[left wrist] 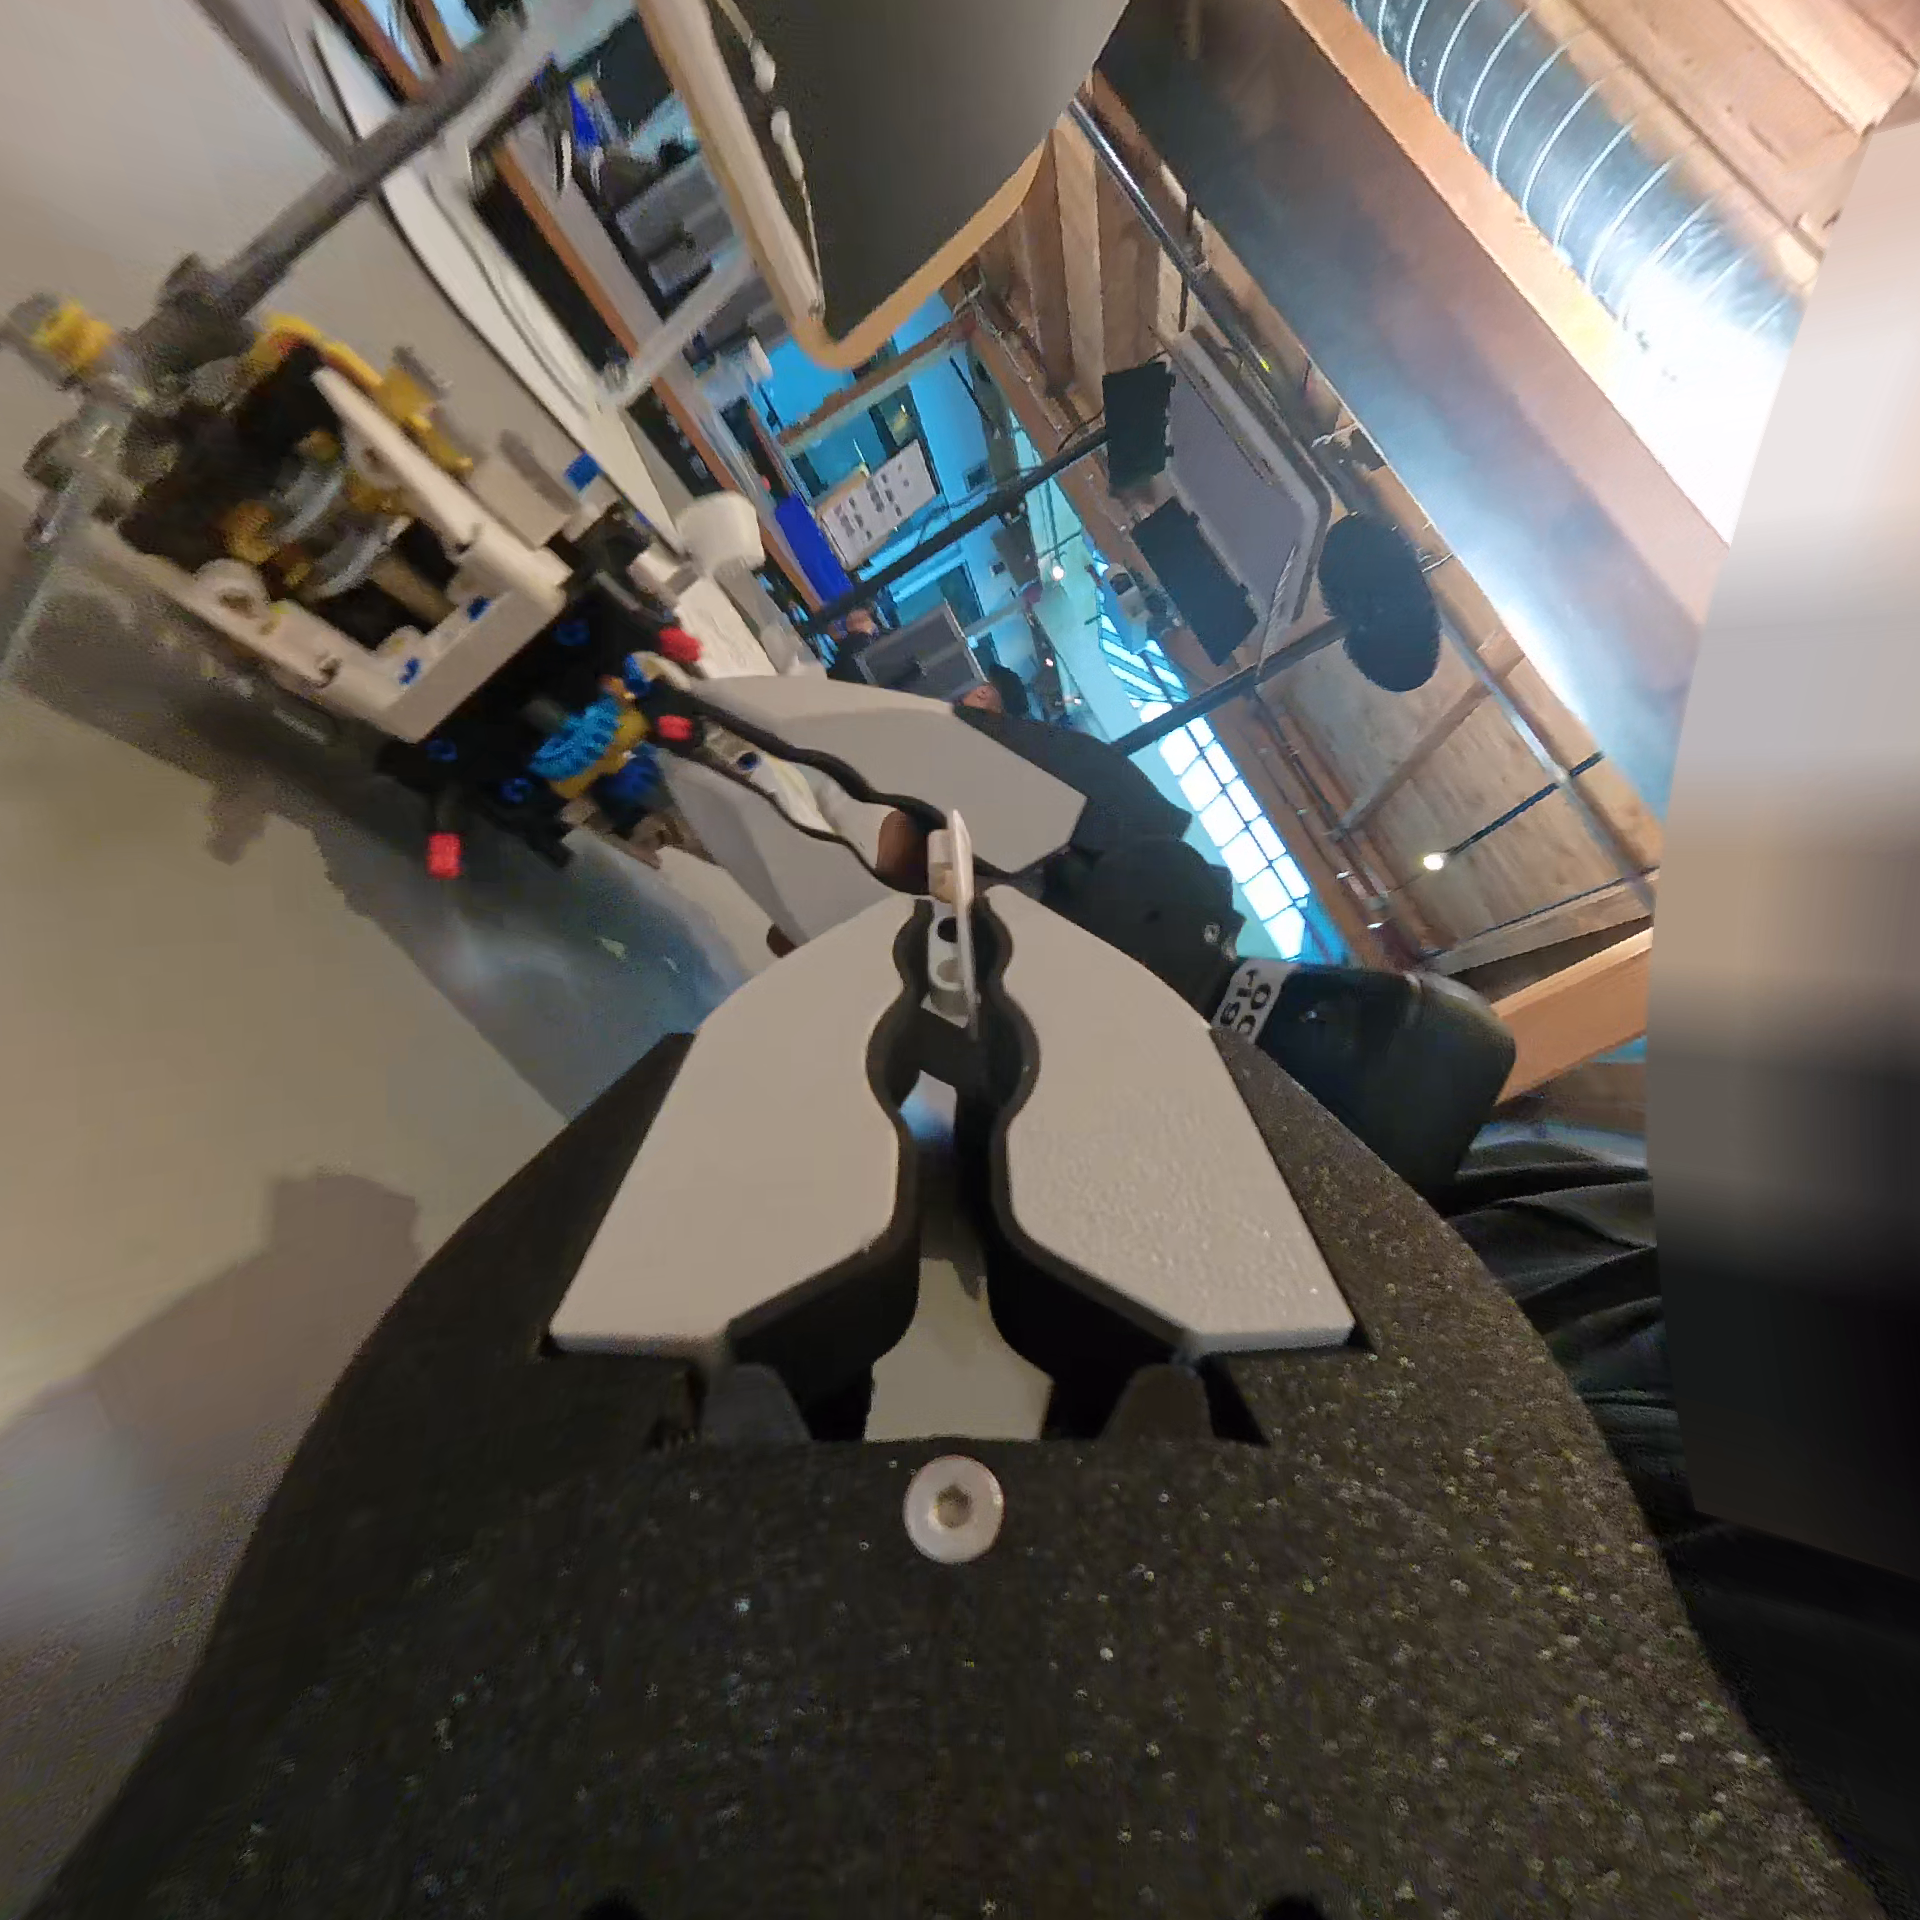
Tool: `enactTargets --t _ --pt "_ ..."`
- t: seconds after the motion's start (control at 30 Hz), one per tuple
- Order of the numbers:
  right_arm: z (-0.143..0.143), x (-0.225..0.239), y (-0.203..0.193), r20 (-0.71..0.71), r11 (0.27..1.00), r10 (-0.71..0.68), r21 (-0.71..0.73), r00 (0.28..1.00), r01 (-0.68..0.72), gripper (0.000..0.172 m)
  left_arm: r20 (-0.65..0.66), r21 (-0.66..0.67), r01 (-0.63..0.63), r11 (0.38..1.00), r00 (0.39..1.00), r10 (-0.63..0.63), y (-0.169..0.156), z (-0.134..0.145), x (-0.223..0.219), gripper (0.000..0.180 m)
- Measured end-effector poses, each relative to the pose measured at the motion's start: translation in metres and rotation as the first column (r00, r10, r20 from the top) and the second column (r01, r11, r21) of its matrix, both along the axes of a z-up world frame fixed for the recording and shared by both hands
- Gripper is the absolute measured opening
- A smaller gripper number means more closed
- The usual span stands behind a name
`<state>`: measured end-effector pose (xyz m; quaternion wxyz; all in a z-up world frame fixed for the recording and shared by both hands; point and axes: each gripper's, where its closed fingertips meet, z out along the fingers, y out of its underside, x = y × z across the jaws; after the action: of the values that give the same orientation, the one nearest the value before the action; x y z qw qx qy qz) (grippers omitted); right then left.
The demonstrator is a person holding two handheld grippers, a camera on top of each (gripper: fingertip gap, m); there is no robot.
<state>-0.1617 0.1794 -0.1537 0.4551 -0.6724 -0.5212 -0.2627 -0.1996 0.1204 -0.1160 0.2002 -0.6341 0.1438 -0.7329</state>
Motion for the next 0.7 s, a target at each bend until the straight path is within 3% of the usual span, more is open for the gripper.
enactTargets --t 0.13,0.2,0.37,0.5,0.7 --pt "-0.01 -0.012 0.02 0.063 1.0 -0.011 -0.01 0.998 0.011 0.01 -0.049 0.227 -0.085 0.97 0.994 0.098 0.017 0.006 -0.017 0.009" --pt "-0.008 -0.016 0.018 0.087 1.0 0.009 0.017 0.996 -0.011 0.012 -0.052 0.248 -0.113 0.962 0.99 0.13 0.024 0.008 -0.024 0.009" --pt "0.013 -0.021 -0.016 0.065 0.982 0.083 0.166 0.994 -0.093 0.019 0.124 0.069 -0.101 0.992 0.988 0.092 0.021 0.019 -0.023 0.009" --pt "0.037 -0.026 -0.058 -0.049 0.949 0.164 0.279 0.985 -0.144 0.018 0.299 -0.117 -0.035 0.992 0.952 0.069 0.009 0.026 0.0 0.009" --pt "0.049 -0.005 -0.094 -0.173 0.949 0.12 0.309 0.978 -0.062 0.014 0.396 -0.246 0.115 0.962 0.918 -0.008 -0.033 0.025 0.055 0.009"
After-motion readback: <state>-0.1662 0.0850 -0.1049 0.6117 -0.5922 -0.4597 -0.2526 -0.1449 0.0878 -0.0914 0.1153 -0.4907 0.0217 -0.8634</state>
